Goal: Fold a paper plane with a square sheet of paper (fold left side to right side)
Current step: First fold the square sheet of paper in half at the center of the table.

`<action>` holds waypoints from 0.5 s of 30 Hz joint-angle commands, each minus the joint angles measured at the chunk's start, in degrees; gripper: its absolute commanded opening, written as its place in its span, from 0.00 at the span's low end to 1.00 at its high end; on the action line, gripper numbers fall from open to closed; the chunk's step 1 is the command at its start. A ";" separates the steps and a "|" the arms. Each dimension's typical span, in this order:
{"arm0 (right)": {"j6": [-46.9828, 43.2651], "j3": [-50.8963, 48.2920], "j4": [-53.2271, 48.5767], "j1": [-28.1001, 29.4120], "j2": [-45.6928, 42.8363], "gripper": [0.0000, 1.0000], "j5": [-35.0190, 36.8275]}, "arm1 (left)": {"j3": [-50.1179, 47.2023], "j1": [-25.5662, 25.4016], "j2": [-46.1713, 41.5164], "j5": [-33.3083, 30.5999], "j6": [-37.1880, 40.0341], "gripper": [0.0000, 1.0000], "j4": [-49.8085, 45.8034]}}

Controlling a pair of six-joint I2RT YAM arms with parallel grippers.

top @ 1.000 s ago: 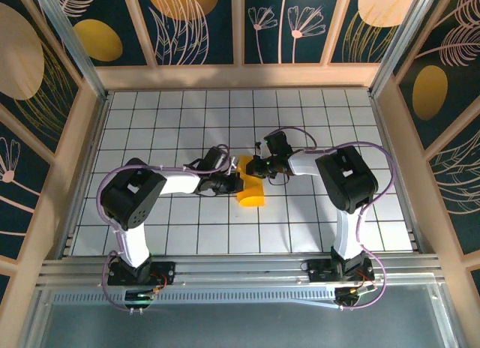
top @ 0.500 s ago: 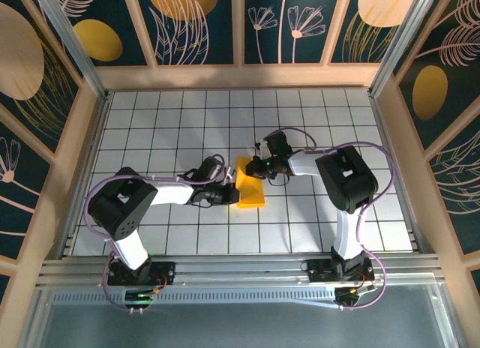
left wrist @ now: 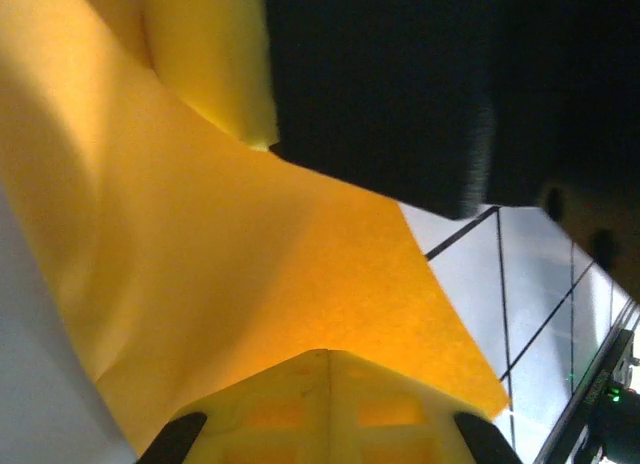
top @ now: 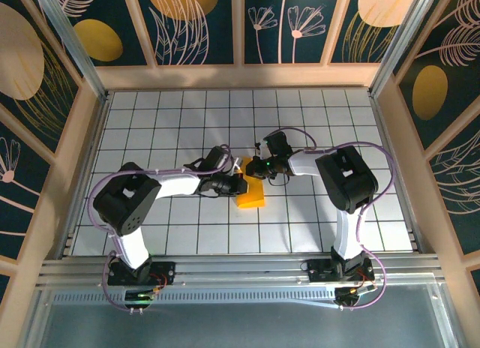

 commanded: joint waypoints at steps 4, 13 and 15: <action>-1.75 -1.01 -5.03 -0.78 2.47 0.00 4.74 | -0.25 -0.21 3.10 2.75 0.26 0.00 0.23; -2.19 -0.85 -5.69 -0.64 2.52 0.00 5.28 | -5.66 -1.27 1.44 2.47 0.67 0.00 -1.25; -2.27 -0.78 -5.77 -0.69 2.64 0.00 5.31 | -7.64 -1.62 0.34 2.47 0.47 0.00 -1.49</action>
